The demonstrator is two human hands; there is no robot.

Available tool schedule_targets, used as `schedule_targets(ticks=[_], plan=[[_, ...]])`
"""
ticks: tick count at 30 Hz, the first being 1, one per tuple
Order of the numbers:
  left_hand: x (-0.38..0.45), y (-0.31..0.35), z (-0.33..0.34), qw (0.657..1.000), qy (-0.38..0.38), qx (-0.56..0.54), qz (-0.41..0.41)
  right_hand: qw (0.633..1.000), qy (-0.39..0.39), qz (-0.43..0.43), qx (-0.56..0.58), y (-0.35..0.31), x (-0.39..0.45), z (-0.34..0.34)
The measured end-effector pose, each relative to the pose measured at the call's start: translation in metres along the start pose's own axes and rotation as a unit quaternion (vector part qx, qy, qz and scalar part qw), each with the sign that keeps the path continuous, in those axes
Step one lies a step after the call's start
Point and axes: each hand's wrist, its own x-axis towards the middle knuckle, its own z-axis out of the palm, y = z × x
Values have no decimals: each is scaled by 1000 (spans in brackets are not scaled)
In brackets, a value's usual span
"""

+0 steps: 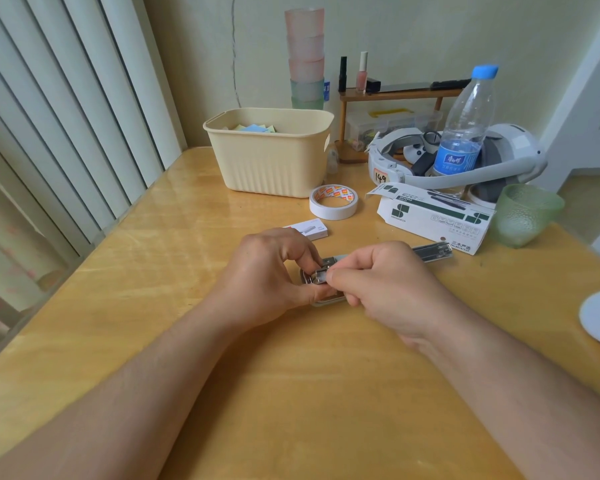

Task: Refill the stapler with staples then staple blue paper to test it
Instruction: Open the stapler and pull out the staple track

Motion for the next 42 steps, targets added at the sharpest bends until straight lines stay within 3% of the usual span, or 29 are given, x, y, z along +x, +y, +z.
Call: schedule_targets(ticks=[9,23,34,39,42], plan=[[0,3,-1,1000,8,5,-5,984,-67,84,143,0,1,-2],[1,3,2,1000,5,-5,-18,996,9,21,84,6,6,7],[1,-2,1,999,-7,-8,-32,986,-12,54,158,-2,5,-2],[2,-10,-6,998,-13,-7,-56,988,-30,27,148,-3,4,-19],[2,-18,-12,996,-20,-7,-92,995,20,-3,97,-2,9,-43]])
